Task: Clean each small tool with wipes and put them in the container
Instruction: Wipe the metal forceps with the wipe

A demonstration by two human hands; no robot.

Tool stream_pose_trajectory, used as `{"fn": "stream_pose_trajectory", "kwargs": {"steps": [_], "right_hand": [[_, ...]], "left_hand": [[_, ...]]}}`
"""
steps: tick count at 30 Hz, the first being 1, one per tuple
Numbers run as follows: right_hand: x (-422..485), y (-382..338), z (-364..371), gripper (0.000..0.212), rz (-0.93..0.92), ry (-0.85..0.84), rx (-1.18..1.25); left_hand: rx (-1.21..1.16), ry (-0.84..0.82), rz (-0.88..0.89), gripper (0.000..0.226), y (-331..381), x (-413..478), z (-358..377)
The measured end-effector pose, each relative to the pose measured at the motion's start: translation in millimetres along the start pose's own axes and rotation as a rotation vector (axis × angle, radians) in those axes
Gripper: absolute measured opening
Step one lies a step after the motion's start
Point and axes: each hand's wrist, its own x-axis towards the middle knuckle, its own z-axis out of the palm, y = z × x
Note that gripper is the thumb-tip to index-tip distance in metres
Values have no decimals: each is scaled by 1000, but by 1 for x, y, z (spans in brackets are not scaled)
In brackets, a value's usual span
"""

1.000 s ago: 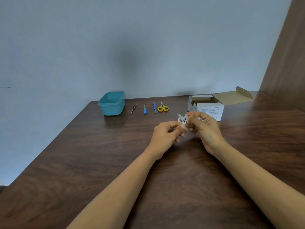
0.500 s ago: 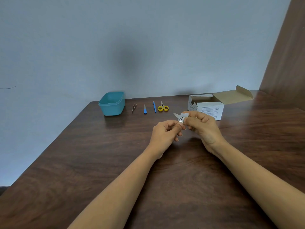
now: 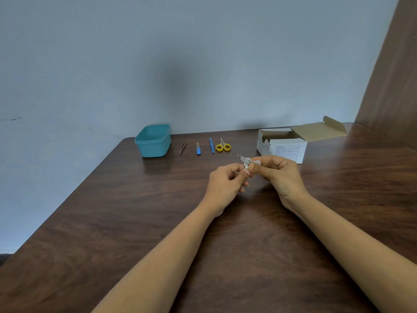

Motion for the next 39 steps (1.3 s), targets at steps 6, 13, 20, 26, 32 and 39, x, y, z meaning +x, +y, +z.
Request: {"fn": "stream_pose_trajectory", "kwargs": {"steps": [6,13,20,26,32,39], "right_hand": [[0,0,1,19,-1,-41,-19],[1,1,0,14,3,-2,-15],[2,3,1,14,-40,-55,-41],[2,3,-1,14,-30,-2,-23],[0,2,2,14,-5,-30,-37],[1,2,1,10,27,-8,-31]], "left_hand": [[20,-4,0,18,-1,0,-1],[19,1,0,18,1,0,0],[18,-3,0,18,-1,1,0],[36,-6,4,17,0,1,0],[45,-5,6,18,0,0,0],[47,1,0,18,0,1,0]]}}
